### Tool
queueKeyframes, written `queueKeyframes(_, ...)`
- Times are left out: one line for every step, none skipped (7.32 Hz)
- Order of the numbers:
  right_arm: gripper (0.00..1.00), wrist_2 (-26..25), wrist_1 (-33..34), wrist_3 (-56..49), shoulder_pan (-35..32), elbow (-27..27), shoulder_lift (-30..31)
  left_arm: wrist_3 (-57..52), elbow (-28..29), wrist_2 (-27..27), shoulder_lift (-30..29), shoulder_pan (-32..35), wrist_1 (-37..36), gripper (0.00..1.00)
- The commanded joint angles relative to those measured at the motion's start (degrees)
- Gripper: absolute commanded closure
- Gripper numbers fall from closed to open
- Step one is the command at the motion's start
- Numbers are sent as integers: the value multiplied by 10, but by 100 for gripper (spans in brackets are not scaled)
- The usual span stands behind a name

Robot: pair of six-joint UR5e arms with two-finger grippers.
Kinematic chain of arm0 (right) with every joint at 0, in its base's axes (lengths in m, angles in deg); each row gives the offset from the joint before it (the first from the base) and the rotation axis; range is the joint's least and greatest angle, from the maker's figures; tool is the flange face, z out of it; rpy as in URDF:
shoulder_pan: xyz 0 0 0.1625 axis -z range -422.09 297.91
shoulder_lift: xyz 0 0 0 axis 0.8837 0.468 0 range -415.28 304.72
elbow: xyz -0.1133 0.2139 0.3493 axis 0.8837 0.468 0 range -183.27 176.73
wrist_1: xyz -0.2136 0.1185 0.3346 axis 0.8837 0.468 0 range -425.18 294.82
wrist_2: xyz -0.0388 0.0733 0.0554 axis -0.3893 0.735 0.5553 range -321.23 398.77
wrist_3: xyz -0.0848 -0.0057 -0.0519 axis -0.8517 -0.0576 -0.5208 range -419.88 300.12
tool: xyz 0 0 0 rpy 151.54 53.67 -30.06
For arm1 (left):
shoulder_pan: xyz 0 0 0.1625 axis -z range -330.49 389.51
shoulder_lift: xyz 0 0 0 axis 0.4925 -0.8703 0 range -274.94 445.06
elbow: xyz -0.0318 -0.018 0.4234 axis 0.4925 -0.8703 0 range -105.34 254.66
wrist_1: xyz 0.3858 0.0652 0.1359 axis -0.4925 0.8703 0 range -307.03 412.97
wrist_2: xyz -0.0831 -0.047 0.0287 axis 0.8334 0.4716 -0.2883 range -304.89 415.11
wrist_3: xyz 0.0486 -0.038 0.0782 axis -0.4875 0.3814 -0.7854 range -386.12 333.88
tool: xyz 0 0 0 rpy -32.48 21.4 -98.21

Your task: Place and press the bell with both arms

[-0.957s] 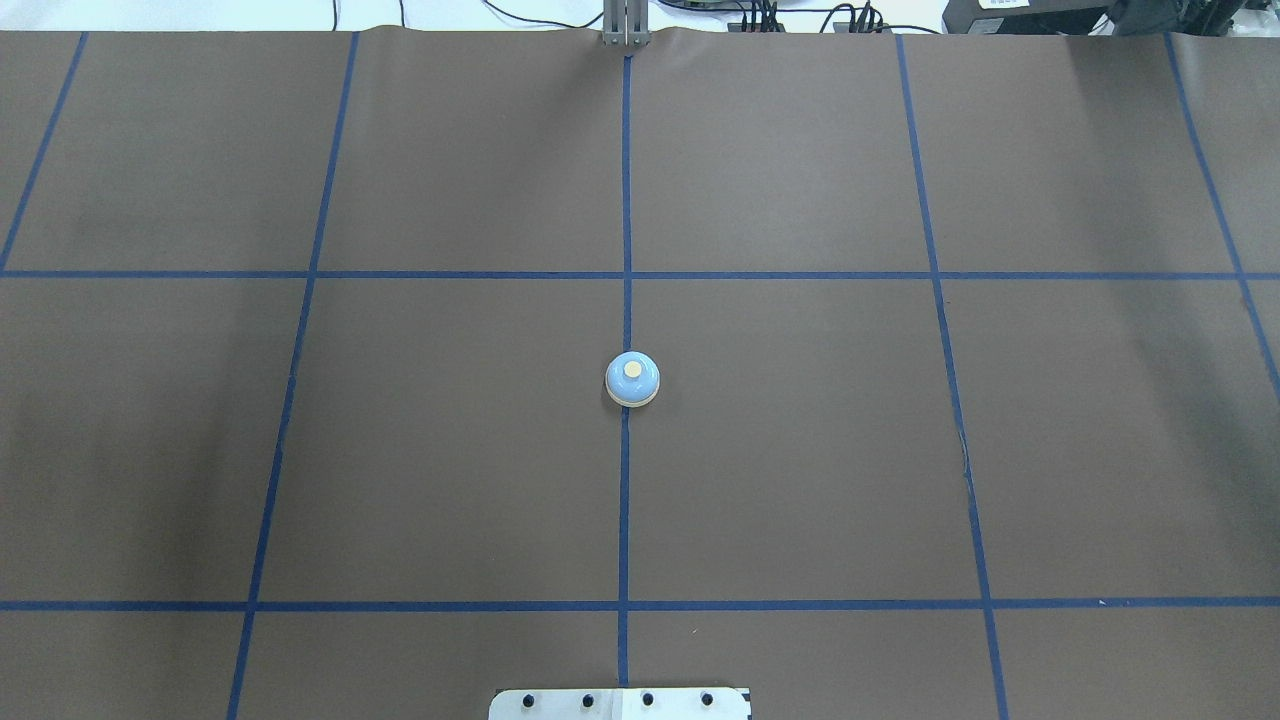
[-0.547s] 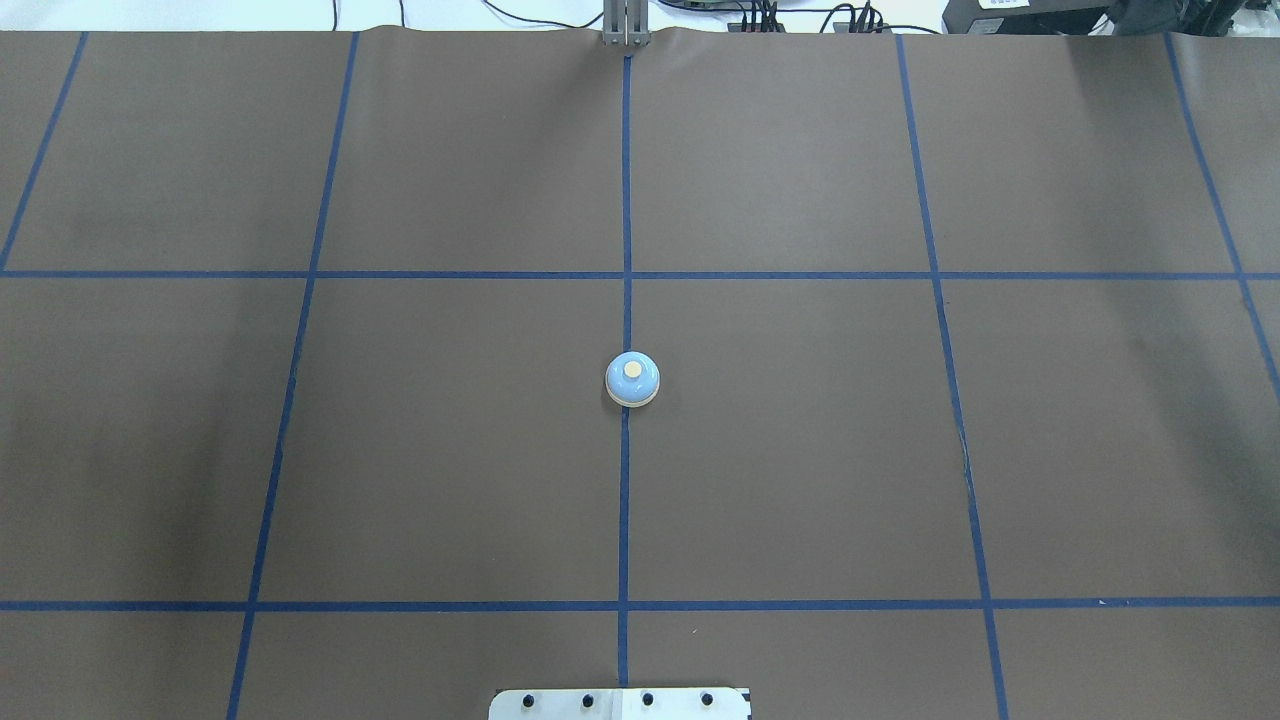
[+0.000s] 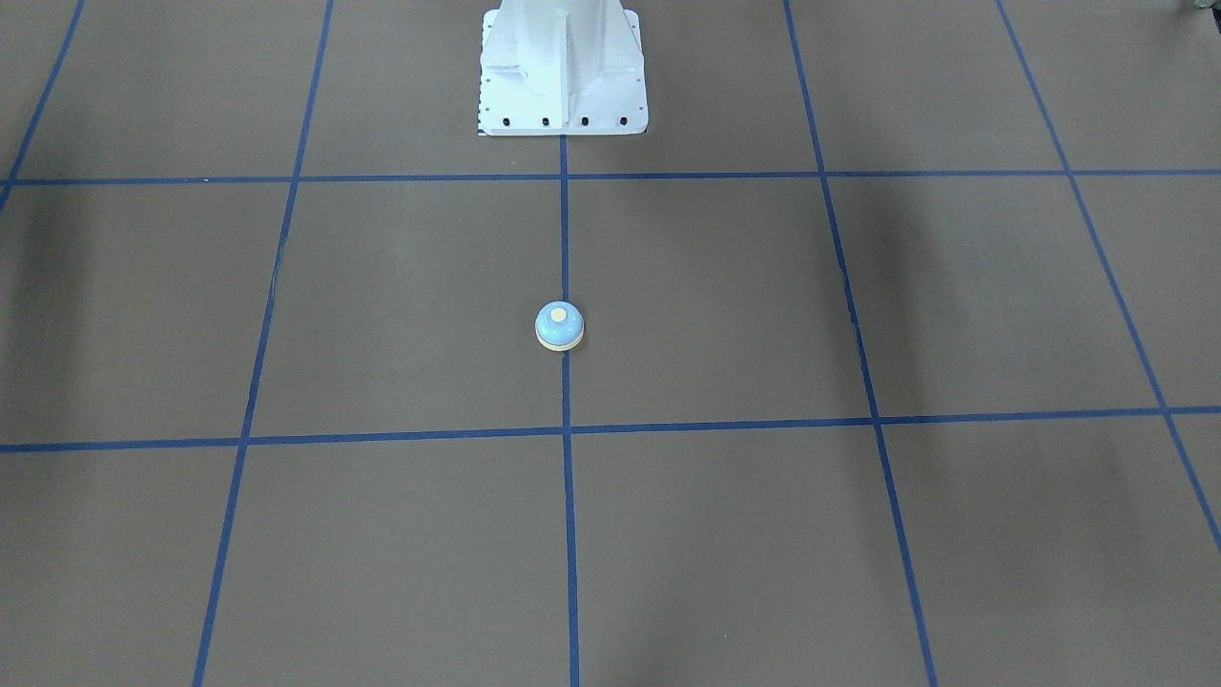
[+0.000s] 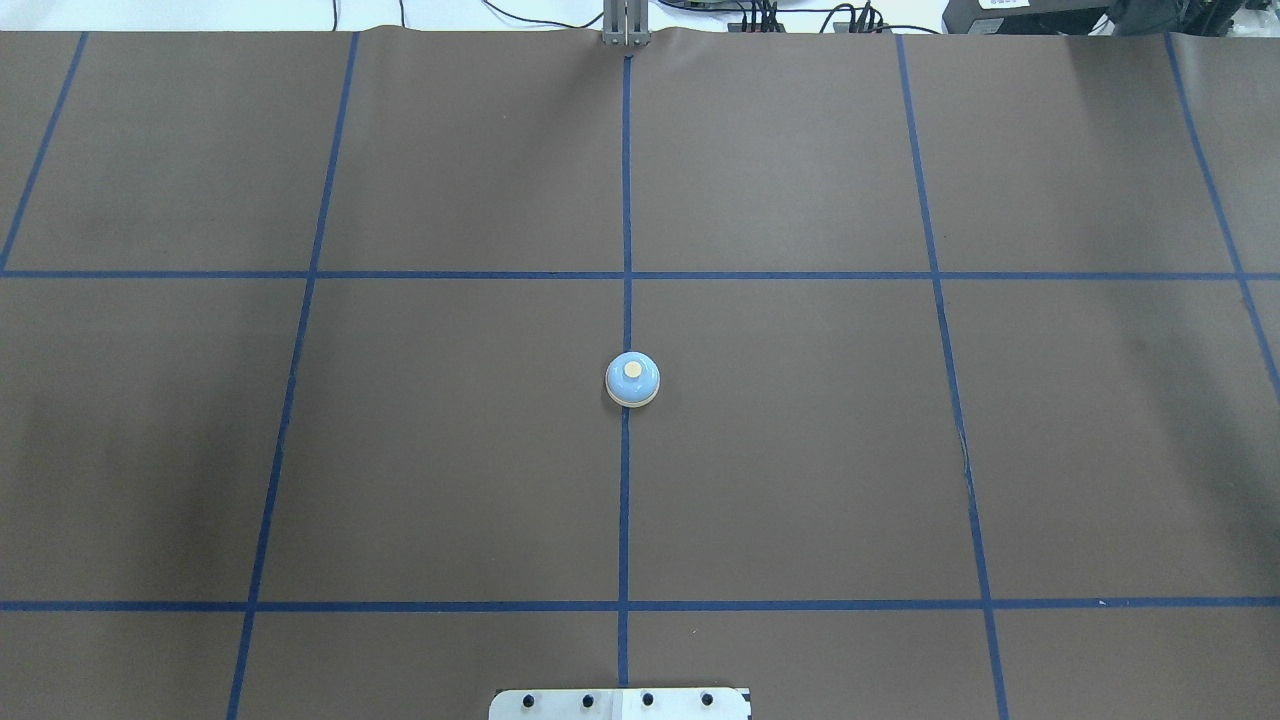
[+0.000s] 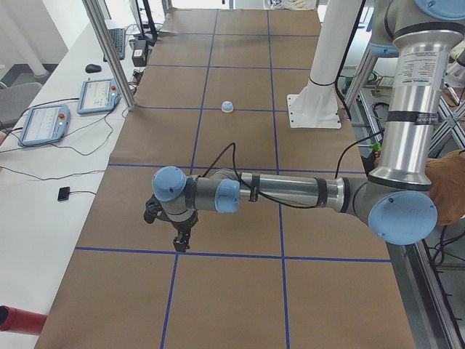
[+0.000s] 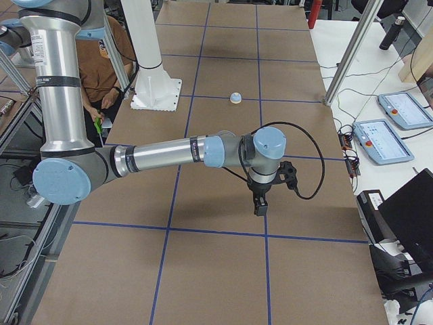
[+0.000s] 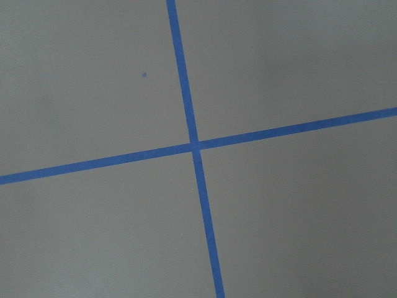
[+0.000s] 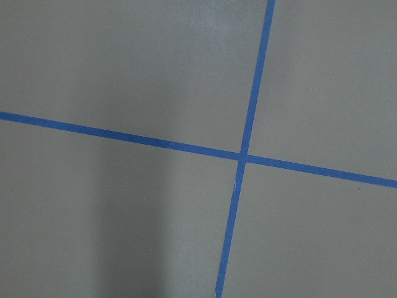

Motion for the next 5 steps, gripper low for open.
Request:
queueKeyframes(0,25,0,1,0,5,-1,1,-5,-5,1,0,0,0)
queueKeyframes(0,24,0,1,0,7,1,1,-5,-4,4,0,0,0)
queueKeyframes(0,26,0,0,0,6,2,1,-5,-4,2,0,0,0)
queueKeyframes(0,24,0,0,0,6,2,1,-5,-4,2,0,0,0)
queueKeyframes(0,23,-1,-1,0,6,1,1,-7,-4,2,0,0,0)
